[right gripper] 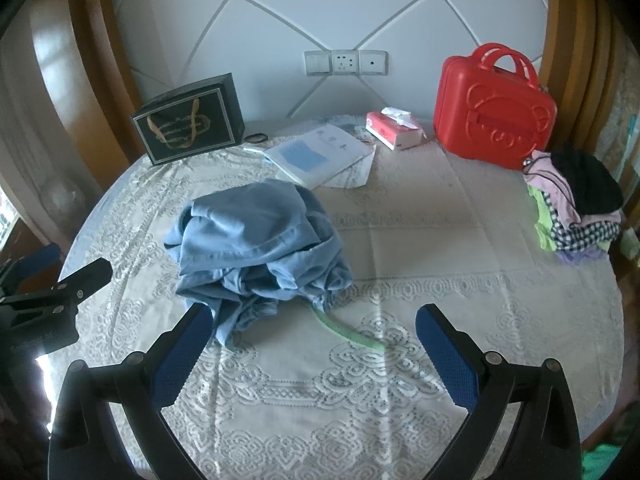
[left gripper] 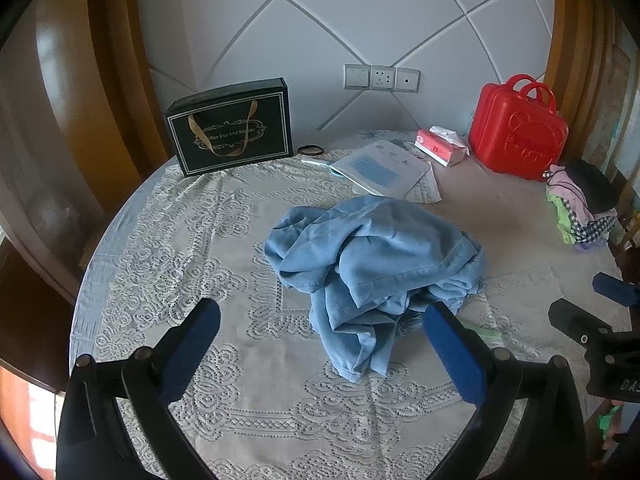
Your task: Fold clothes
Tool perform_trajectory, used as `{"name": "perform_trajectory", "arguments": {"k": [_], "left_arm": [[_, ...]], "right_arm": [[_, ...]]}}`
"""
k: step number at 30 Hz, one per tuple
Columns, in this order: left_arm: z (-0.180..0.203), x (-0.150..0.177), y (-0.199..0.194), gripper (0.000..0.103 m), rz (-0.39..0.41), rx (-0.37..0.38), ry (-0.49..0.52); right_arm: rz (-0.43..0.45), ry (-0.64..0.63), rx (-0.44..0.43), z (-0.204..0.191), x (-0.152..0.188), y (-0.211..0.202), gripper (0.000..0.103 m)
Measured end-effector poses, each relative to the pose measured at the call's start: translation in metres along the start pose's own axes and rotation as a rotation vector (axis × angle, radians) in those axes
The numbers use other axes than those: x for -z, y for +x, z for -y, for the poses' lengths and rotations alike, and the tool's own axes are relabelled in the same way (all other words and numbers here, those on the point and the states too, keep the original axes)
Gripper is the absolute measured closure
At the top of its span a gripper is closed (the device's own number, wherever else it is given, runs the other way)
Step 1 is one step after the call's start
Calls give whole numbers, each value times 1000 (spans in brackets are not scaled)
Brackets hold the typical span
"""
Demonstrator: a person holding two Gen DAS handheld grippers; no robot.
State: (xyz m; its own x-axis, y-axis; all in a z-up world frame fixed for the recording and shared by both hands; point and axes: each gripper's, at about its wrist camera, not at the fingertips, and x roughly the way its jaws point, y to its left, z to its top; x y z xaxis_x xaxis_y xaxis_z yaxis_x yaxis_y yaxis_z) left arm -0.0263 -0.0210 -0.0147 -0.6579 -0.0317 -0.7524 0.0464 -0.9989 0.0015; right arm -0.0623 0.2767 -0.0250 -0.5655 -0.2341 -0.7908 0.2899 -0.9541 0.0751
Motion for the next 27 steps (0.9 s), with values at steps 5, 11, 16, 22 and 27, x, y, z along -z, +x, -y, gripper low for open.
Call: {"name": "perform_trajectory", "arguments": {"k": [5,11,16,22,27], "left_arm": [[-1,0,4,0,-9,4,-5],[0,0,11,0,-27,15,-6],[0,2,27,0,-62,23,-7],[4,7,60,0,-116,31,-4],[14,13,100,0,-167,38,13]], "right_arm": [[3,8,3,1,-1,2,0],[-14,11,6,3,-1,8,0],[-39,24,2,6,-1,18,0],[-89,48,1,16,1,41,0],[-138,71,-1,25,4,65,0]]}}
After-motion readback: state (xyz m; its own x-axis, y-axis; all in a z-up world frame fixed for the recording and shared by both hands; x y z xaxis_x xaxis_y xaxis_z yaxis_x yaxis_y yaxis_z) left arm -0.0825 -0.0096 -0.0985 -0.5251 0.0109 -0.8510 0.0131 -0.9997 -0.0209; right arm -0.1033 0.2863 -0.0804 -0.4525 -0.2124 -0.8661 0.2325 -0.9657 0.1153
